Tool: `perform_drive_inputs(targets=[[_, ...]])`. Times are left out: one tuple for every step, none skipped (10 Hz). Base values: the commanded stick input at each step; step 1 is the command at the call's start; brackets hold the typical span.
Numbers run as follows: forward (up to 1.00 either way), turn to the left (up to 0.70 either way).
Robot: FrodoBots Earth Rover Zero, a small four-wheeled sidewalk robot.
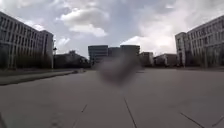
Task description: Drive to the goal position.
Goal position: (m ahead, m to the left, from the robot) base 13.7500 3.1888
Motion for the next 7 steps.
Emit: perform_drive_inputs(targets=[[0.70,0.00],[0.70,0.00],[0.70,0.00],[0.70,0.00],[0.70,0.00],[0.70,0.00],[0.70,0.00]])
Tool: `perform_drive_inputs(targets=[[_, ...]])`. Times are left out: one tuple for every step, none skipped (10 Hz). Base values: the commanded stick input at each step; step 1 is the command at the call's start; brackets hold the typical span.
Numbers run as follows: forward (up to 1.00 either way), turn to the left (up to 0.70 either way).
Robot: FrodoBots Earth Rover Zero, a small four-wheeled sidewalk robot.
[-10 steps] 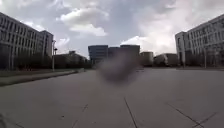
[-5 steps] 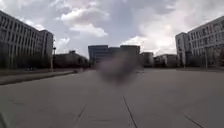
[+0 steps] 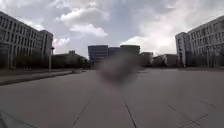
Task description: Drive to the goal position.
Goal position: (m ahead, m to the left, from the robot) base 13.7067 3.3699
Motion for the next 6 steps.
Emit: perform_drive_inputs(targets=[[0.70,0.00],[0.70,0.00],[0.70,0.00],[0.70,0.00],[0.70,0.00],[0.70,0.00]])
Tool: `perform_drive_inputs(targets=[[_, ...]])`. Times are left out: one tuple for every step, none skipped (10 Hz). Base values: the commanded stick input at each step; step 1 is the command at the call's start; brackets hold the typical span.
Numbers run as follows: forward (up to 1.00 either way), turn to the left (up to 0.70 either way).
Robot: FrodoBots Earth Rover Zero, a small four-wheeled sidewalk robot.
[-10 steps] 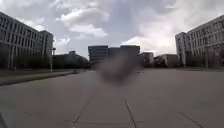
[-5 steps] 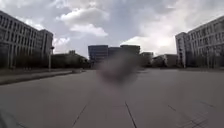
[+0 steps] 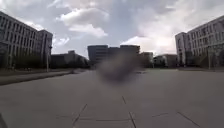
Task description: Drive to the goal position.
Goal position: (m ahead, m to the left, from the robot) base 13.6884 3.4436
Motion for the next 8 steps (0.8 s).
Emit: perform_drive_inputs(targets=[[0.70,0.00],[0.70,0.00],[0.70,0.00],[0.70,0.00],[0.70,0.00],[0.70,0.00],[0.70,0.00],[0.70,0.00]])
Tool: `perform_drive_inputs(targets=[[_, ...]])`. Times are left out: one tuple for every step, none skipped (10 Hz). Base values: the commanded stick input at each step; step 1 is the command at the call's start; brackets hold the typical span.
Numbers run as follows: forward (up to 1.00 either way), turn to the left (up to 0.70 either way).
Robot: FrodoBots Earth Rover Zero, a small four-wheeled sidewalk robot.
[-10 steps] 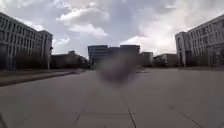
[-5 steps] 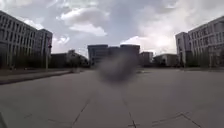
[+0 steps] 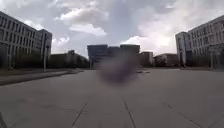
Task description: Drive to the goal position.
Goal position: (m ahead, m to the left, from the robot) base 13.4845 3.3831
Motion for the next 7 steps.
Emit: perform_drive_inputs(targets=[[0.70,0.00],[0.70,0.00],[0.70,0.00],[0.70,0.00],[0.70,0.00],[0.70,0.00],[0.70,0.00]])
